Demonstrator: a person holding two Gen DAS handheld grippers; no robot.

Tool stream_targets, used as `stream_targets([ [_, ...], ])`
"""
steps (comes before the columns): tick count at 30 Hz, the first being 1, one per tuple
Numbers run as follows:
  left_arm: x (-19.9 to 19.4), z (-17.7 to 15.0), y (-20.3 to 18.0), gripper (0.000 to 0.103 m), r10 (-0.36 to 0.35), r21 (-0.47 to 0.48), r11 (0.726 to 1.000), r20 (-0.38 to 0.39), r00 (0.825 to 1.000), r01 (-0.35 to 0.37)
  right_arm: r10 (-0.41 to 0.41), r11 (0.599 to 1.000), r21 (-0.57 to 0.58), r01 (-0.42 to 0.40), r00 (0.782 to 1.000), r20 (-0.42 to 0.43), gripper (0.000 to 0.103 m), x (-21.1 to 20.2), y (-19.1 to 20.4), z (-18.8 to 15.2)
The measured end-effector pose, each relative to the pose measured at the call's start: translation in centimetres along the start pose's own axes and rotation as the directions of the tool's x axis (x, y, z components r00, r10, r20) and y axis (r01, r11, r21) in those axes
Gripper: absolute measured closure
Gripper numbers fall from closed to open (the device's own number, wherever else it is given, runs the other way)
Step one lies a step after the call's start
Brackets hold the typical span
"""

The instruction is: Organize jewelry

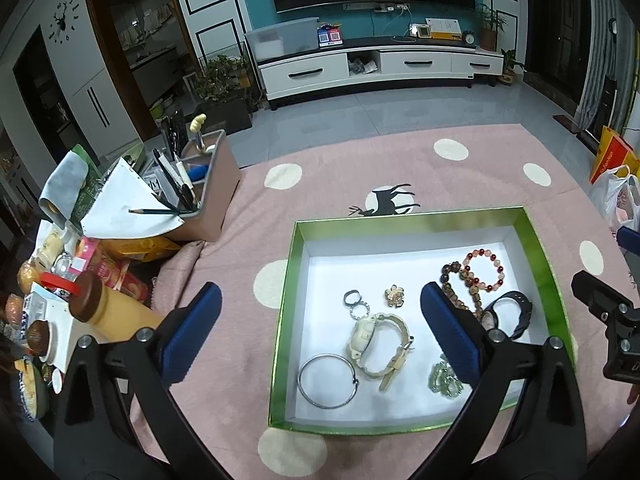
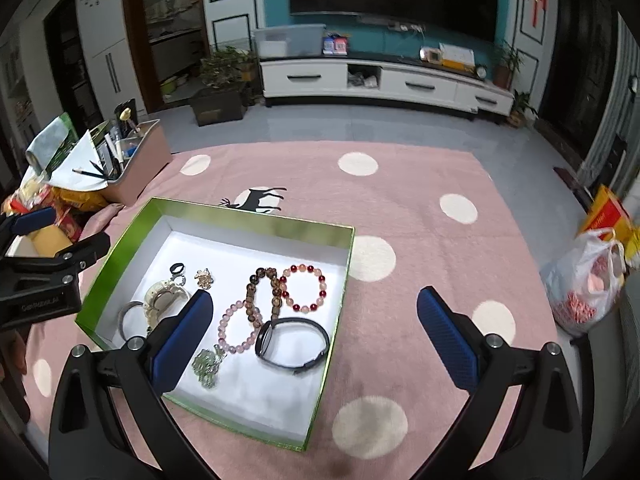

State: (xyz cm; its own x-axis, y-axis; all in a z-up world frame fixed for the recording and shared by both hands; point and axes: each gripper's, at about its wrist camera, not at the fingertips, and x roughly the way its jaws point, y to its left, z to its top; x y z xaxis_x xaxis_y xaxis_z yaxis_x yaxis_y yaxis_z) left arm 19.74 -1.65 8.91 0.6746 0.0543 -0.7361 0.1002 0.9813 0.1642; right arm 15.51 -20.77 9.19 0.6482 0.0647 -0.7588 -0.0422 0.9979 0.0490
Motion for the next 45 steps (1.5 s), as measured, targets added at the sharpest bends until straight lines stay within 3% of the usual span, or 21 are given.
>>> stream_targets([
  [9, -3.0, 1.8, 0.4, 0.002, 0.01, -0.033, 0.999, -0.045, 0.999, -0.012, 0.0, 1.0, -0.01, 0.0, 1.0, -0.031, 0.001, -2.8, 1.0, 1.8],
  [16, -4.3, 2.8, 0.5, 0.002, -0.035, -0.066, 0.997, -0.069, 0.997, 0.03, 0.002, 0.999, -0.036, -0.003, 1.0, -0.01, 0.001, -4.2, 1.3, 2.9],
  [26, -2.1, 2.0, 0.1, 0.002, -0.017, -0.059, 0.998, -0.103, 0.995, 0.011, 0.001, 1.0, -0.024, -0.003, 0.998, -0.061, 0.001, -1.3, 1.3, 2.0],
  [45, -0.2, 1.6, 0.1, 0.002, -0.006, -0.051, 0.999, -0.125, 0.992, -0.001, -0.016, 0.999, -0.031, 0.014, 0.997, -0.072, 0.001, 0.5, 1.6, 1.8],
])
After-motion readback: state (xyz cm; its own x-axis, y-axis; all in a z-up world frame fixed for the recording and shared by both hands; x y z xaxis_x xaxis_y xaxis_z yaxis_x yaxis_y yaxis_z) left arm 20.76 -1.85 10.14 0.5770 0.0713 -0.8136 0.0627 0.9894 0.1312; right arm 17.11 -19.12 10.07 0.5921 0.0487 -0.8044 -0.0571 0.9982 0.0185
